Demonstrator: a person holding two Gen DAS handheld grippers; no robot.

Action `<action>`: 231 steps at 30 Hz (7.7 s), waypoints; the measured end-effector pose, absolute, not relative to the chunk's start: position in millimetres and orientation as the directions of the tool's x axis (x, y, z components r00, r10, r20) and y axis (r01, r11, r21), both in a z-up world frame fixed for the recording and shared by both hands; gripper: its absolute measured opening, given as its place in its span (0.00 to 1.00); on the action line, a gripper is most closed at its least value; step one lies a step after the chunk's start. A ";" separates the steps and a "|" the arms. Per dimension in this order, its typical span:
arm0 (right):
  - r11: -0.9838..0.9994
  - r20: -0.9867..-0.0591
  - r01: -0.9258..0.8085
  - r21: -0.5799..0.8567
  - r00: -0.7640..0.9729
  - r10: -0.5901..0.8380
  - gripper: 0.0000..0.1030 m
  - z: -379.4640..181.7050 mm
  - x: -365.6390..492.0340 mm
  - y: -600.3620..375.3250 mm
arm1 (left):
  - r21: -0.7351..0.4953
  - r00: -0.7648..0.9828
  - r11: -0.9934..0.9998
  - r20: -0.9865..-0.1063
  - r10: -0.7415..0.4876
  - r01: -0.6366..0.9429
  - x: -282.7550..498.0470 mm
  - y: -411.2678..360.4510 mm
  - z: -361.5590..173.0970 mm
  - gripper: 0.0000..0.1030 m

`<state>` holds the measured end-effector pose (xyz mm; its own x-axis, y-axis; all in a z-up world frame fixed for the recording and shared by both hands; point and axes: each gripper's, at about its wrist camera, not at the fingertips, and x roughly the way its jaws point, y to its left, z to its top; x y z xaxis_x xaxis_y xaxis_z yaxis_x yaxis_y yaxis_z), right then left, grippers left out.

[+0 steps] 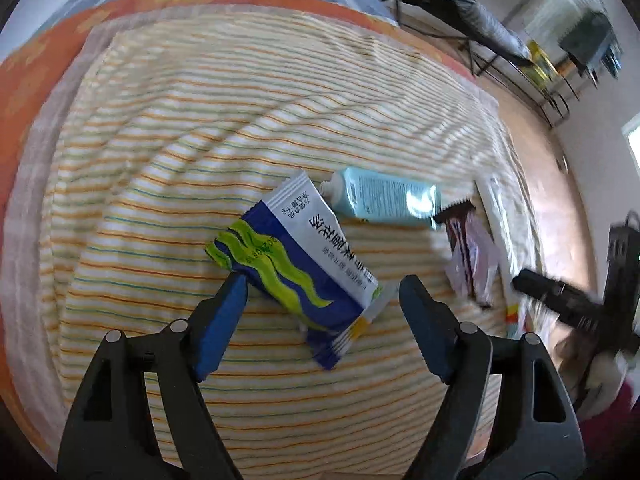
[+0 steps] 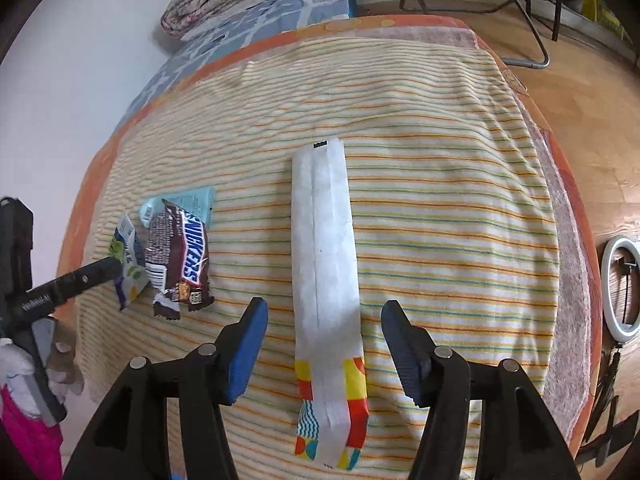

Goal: Collect trash
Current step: 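Grasp the blue-green snack packet with the left tool and lift it, then carry the snack packet and white tube with both tools over the basket, then open both tools to drop the snack packet and white tube into the basket, then move both tools back toward the teal tube and Snickers wrapper, then grasp the teal tube with the left tool while the right tool grips the Snickers wrapper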

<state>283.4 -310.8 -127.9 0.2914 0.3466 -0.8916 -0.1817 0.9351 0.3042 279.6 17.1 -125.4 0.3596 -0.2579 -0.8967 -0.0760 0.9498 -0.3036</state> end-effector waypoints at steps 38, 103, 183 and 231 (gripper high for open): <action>0.901 -0.850 -0.363 0.238 0.372 0.374 0.24 -29.9 184.5 -258.3 | -0.116 0.504 0.993 -0.858 -0.101 0.001 158.8 2.0 -46.7 0.46; 0.856 -0.888 -0.428 0.289 0.215 0.407 0.54 -114.4 -5.5 -222.3 | -0.072 0.361 0.992 -0.927 -0.103 0.100 -29.2 -47.2 -121.9 0.56; 0.907 -0.788 -0.421 0.003 0.558 0.261 1.00 -39.8 101.6 -216.1 | -0.025 0.530 0.997 -0.846 -0.058 0.069 41.4 -18.5 -52.2 0.76; 0.933 -0.885 -0.242 0.265 0.324 0.335 0.19 -127.8 276.3 -244.5 | -0.180 0.451 0.967 -0.859 -0.244 0.181 346.6 -30.8 -104.2 0.76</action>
